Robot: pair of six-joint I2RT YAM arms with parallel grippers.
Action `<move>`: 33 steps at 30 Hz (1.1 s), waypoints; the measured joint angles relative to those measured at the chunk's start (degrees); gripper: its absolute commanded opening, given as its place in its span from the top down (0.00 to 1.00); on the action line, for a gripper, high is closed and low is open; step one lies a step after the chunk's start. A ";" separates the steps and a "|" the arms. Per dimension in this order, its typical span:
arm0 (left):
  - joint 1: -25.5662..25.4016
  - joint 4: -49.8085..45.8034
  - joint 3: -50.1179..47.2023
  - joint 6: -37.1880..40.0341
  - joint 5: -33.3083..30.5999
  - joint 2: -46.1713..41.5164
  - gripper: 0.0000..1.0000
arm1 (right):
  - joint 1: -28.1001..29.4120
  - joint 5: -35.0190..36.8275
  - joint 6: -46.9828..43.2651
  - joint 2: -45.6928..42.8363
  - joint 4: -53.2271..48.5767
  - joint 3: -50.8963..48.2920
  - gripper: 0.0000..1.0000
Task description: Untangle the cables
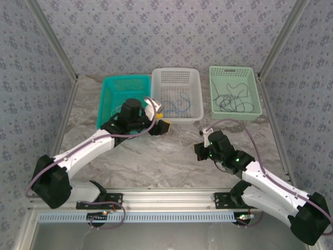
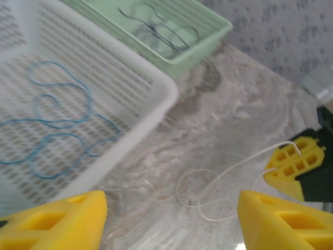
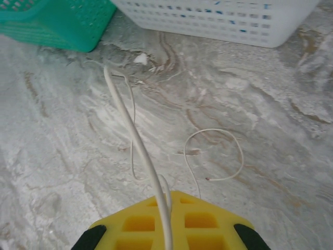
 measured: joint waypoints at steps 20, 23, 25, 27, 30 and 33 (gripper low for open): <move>-3.96 11.56 -1.84 -8.50 1.86 10.54 0.39 | 0.00 -2.86 -0.72 -6.73 7.21 -2.32 0.99; -4.24 14.75 -3.63 -10.64 2.25 10.62 0.39 | 0.00 -1.97 -0.42 -7.48 7.82 -2.93 0.99; -4.28 16.31 -5.01 -11.69 2.45 10.60 0.38 | 0.00 -1.42 -0.35 -7.85 7.87 -2.99 0.99; -4.28 17.62 -6.21 -12.57 2.67 10.60 0.38 | 0.00 -1.05 -0.31 -8.15 7.89 -3.04 0.99; -4.28 18.86 -7.10 -13.46 3.04 10.43 0.38 | -0.02 -0.76 0.09 -8.46 8.26 -3.26 0.99; -4.50 19.85 -7.15 -14.27 3.32 10.40 0.39 | -0.11 -0.79 0.50 -8.57 9.14 -3.45 0.99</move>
